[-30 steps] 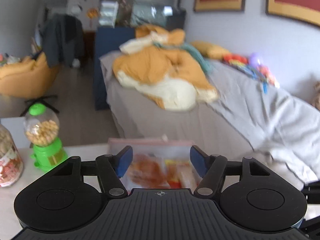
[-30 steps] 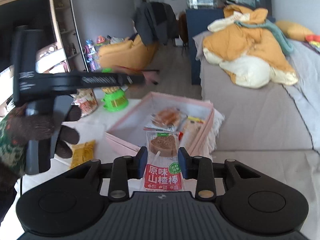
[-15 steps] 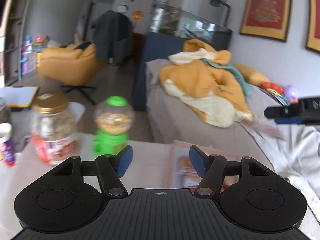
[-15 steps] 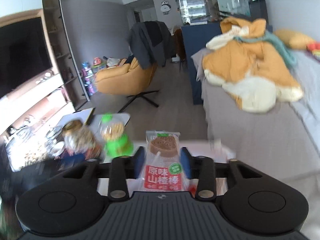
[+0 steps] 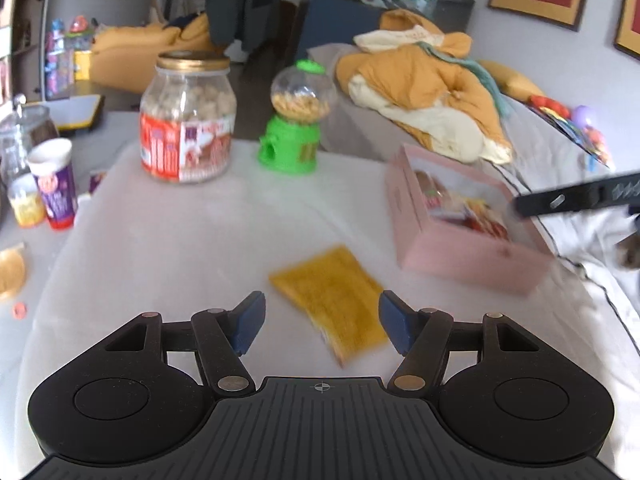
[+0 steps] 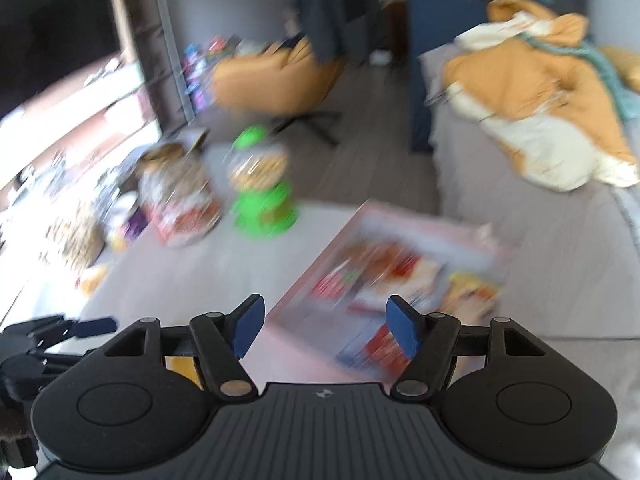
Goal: Organize snacks
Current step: 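Move the left tool to the yellow packet while the right tool approaches the red spicy chicken bag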
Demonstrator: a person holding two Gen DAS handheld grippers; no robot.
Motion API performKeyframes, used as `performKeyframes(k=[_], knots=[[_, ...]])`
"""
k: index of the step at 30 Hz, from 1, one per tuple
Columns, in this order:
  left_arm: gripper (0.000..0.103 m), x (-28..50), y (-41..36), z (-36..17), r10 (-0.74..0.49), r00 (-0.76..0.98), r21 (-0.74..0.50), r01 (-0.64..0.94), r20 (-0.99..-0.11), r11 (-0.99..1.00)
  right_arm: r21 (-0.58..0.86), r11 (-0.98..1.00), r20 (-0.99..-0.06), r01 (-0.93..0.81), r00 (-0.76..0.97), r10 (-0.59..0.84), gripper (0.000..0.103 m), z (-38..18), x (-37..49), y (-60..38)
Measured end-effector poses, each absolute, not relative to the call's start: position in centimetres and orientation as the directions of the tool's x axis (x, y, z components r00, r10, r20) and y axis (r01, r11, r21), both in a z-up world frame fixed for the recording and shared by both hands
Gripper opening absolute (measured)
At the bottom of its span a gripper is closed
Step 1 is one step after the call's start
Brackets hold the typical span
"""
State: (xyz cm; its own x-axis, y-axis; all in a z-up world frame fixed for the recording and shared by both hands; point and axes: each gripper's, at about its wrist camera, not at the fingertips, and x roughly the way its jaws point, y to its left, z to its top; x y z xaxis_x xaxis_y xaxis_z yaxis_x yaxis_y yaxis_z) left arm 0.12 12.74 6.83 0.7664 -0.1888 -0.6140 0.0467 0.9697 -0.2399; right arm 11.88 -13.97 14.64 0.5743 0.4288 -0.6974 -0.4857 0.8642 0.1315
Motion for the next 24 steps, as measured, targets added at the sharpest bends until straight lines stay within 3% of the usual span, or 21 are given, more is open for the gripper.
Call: performKeyframes(k=[7, 12, 18, 21, 24], knots=[[0.068, -4.0, 10.2, 5.0, -0.272, 0.71, -0.215, 0.171, -0.649, 0.961, 0.135, 0.773, -0.778, -0.62, 0.417, 0.47, 0.071, 9.9, 8.2, -7.9], [0.068, -6.5, 7.3, 4.8, -0.221, 0.726, -0.052, 0.249, -0.652, 0.967, 0.185, 0.771, -0.794, -0.61, 0.369, 0.483, 0.076, 7.9, 10.3, -3.6], [0.071, -6.7, 5.6, 3.4, -0.171, 0.693, 0.035, 0.273, -0.701, 0.961, 0.142, 0.803, -0.858, -0.579, 0.333, 0.392, 0.08, 3.5, 12.9, -0.2], [0.072, -6.2, 5.6, 2.9, -0.19, 0.684, 0.011, 0.278, -0.705, 0.961, 0.124, 0.791, -0.839, -0.599, 0.362, 0.406, 0.069, 3.6, 11.6, -1.2], [0.072, -5.9, 5.5, 2.8, -0.186, 0.686, 0.007, 0.269, -0.703, 0.963, 0.108, 0.784, -0.841, -0.611, 0.364, 0.4, 0.068, 3.9, 10.1, -3.2]])
